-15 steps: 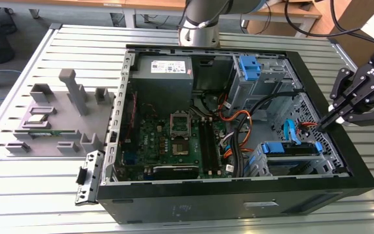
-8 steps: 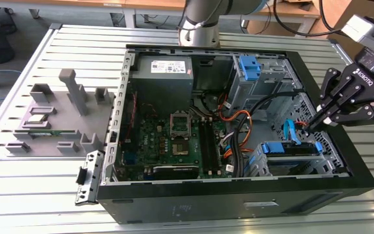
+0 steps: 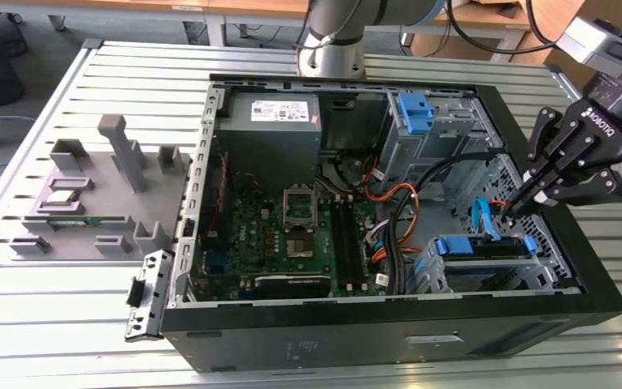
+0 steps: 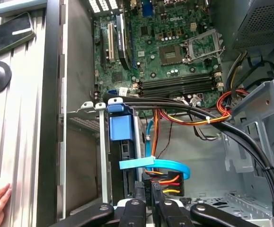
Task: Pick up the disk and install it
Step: 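Insert the second disk wire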
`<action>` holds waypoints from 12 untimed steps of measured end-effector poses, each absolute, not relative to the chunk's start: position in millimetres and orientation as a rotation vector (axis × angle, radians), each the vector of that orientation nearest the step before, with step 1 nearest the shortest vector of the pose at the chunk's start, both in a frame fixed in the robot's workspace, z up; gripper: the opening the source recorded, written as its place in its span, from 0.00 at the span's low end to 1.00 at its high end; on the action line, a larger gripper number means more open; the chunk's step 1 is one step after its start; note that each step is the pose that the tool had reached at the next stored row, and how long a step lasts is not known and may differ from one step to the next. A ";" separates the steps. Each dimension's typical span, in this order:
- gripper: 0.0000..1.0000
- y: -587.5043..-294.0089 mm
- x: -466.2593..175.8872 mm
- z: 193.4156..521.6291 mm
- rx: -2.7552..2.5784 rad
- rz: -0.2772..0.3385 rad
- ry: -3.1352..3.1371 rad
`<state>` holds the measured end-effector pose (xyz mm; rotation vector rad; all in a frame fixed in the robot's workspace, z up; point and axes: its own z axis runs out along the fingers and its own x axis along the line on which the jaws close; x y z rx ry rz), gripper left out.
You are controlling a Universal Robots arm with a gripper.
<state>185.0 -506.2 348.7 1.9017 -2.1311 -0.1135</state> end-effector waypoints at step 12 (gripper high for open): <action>0.18 -508.9 183.0 348.0 1.950 -0.069 -2.165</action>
